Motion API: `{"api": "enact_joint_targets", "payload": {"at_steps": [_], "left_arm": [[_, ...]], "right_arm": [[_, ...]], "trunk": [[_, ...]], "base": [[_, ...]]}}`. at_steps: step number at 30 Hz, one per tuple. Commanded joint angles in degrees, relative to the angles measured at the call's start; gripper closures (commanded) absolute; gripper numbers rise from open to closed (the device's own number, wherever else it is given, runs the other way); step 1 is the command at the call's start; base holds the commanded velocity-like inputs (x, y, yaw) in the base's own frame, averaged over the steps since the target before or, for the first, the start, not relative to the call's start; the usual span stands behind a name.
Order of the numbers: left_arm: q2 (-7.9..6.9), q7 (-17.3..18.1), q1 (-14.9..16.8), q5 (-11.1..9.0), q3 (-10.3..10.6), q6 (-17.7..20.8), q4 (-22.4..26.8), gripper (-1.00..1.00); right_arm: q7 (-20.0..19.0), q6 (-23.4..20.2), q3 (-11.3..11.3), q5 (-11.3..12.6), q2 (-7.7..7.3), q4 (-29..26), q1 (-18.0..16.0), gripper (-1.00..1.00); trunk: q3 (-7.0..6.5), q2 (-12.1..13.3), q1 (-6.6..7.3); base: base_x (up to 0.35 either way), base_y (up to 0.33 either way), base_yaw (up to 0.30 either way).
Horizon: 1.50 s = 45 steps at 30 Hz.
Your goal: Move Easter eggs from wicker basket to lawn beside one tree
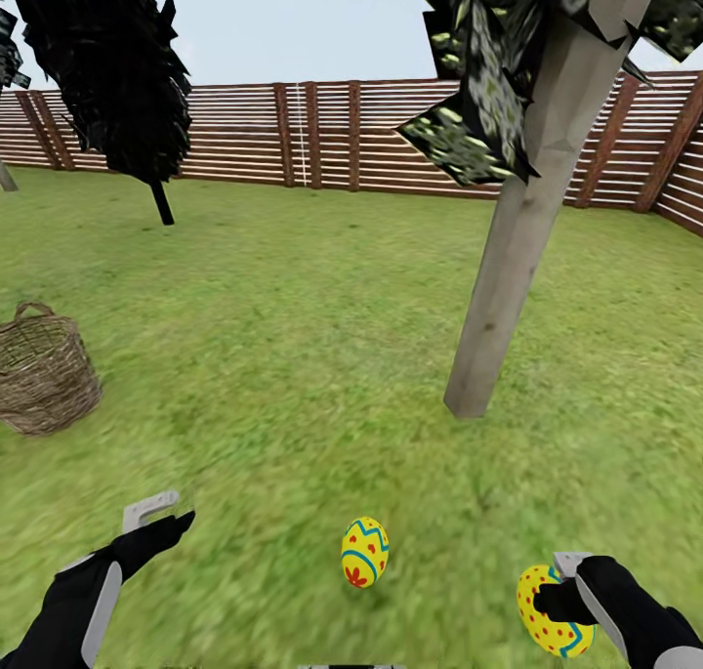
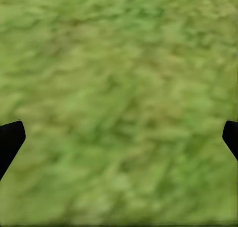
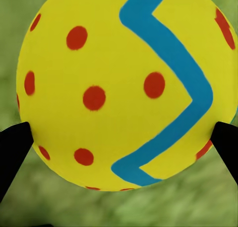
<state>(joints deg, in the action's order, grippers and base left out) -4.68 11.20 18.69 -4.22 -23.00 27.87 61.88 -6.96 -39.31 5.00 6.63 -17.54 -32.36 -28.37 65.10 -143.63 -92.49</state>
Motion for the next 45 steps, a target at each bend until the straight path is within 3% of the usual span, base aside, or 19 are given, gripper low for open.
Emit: {"api": "enact_joint_targets", "payload": {"at_steps": [1,11,23,32,37,41,45], "left_arm": [[0.02,0.13,0.03,-0.44,-0.11,0.43,0.02,-1.00],[0.90,0.22,0.03,-0.40,-0.11,0.25,-0.10,-1.00],[1.62,0.31,0.03,-0.35,-0.10,-0.61,-2.21,-1.00],[1.69,0.30,0.03,-0.34,-0.09,-1.75,-2.47,-1.00],[1.67,0.36,0.03,-0.35,-0.10,-1.77,-2.47,-1.00],[2.97,-0.01,0.03,-0.19,-0.11,-1.78,-2.40,-1.00],[3.09,0.04,0.03,-0.18,-0.11,-1.80,-2.38,-1.00]], "right_arm": [[0.19,-0.24,0.37,0.58,-0.05,-0.09,-0.02,1.00],[0.02,-0.08,0.44,0.40,0.52,-0.39,-0.04,1.00],[0.14,-0.67,0.49,0.08,0.83,-7.82,-0.03,1.00],[0.10,-0.86,0.79,-0.12,0.76,-8.09,-0.04,1.00],[0.10,-0.88,0.87,-0.11,0.76,-8.09,-0.02,1.00],[0.07,-0.88,0.89,-0.09,0.76,-8.13,-0.02,1.00],[0.06,-0.94,0.89,-0.04,0.76,-8.14,-0.03,1.00]], "trunk": [[0.28,-0.04,-0.01],[2.50,-0.17,-0.27],[5.15,-0.33,-0.58],[7.15,-0.45,-0.81],[7.37,-0.47,-0.84],[8.26,-0.52,-0.94],[9.14,-0.57,-1.04]], "base": [[0.000,0.000,0.000],[0.000,0.000,0.000],[0.000,0.000,0.000],[0.000,0.000,0.000],[0.000,0.000,0.000],[0.000,0.000,0.000],[0.000,0.000,0.000]]}}
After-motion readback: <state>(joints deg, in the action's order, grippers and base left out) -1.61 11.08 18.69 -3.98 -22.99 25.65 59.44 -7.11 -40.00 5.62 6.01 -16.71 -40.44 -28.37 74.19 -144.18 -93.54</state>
